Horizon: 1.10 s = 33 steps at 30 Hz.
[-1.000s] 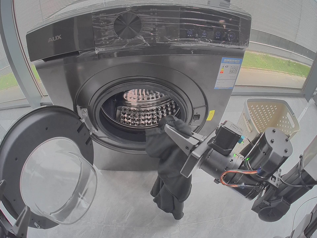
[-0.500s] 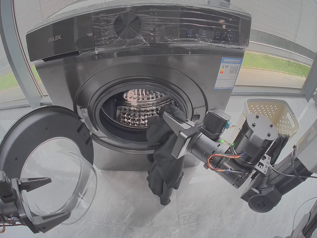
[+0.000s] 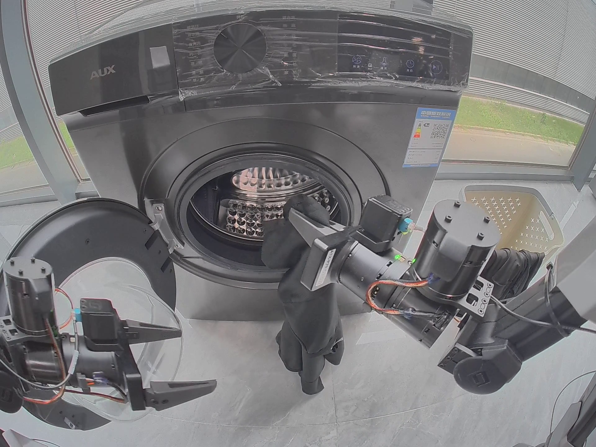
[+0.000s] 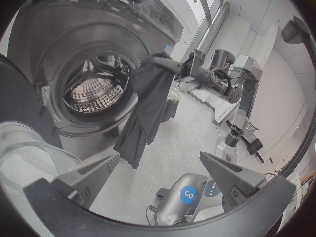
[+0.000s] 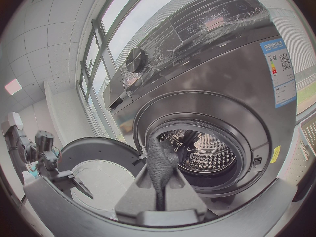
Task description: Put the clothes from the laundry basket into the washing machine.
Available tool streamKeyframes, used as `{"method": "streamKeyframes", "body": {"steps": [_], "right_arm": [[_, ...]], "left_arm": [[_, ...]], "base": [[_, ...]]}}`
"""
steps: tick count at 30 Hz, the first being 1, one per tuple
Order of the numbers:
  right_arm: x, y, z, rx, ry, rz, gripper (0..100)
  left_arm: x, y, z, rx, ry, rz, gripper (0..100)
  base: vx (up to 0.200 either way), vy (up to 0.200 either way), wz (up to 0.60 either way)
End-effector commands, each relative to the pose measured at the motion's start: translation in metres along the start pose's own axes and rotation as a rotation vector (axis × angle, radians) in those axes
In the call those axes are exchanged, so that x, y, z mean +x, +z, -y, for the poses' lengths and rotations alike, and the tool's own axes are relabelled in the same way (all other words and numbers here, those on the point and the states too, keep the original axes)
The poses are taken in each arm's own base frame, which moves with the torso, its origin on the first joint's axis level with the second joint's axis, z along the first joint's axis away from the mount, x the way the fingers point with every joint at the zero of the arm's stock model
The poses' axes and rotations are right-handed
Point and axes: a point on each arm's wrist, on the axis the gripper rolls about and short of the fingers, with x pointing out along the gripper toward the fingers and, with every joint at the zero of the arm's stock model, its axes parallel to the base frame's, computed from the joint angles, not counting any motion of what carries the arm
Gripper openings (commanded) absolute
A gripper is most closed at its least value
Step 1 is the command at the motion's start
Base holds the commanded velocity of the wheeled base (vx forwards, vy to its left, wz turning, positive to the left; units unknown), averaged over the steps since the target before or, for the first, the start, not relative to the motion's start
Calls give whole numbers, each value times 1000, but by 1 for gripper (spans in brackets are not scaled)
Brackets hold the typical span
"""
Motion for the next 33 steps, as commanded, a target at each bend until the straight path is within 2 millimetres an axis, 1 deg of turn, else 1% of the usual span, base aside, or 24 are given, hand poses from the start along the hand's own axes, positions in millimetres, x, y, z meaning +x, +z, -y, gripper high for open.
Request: {"method": "streamKeyframes", "body": {"steps": [1,3,5,10,14,19,20,21,22,23,26,30,31,32,33], "right_arm": [[6,-5,-6,9,12,-2,0],[7,-5,-6,10,14,1,0],[9,-6,-6,10,14,1,0],[10,-8,-6,11,13,-1,0],[10,-7,-8,11,19,3,0],[9,-7,-11,14,30,12,0],[9,-8,-14,15,38,11,0],[9,-8,-14,15,38,11,0],[8,-9,-16,16,42,8,0],[8,-9,-17,17,45,7,0],[9,-11,-20,20,55,20,0],[7,-12,-22,21,63,18,0],[7,-12,-22,21,63,18,0],[7,-12,-23,22,64,20,0],[7,-12,-23,23,65,24,0]], "left_arm": [[38,-11,-11,-44,-62,-120,100],[43,-12,-13,-41,-66,-120,100],[56,-14,-14,-26,-91,-117,100],[79,-18,-20,-8,-110,-106,100],[93,-24,-25,-32,-118,-118,100],[110,-30,-24,-63,-146,-133,100],[116,-33,-22,-59,-158,-134,100],[116,-33,-22,-59,-158,-134,100],[123,-34,-22,-67,-160,-129,100],[124,-35,-23,-71,-161,-130,100],[142,-40,-23,-97,-178,-147,100],[159,-46,-30,-97,-178,-141,100],[159,-46,-30,-97,-178,-141,100],[166,-51,-32,-97,-178,-141,100],[168,-52,-33,-95,-177,-138,100]], "base": [[0,0,0],[0,0,0],[0,0,0],[0,0,0],[0,0,0],[0,0,0],[0,0,0],[0,0,0],[0,0,0],[0,0,0],[0,0,0],[0,0,0],[0,0,0],[0,0,0],[0,0,0]]}}
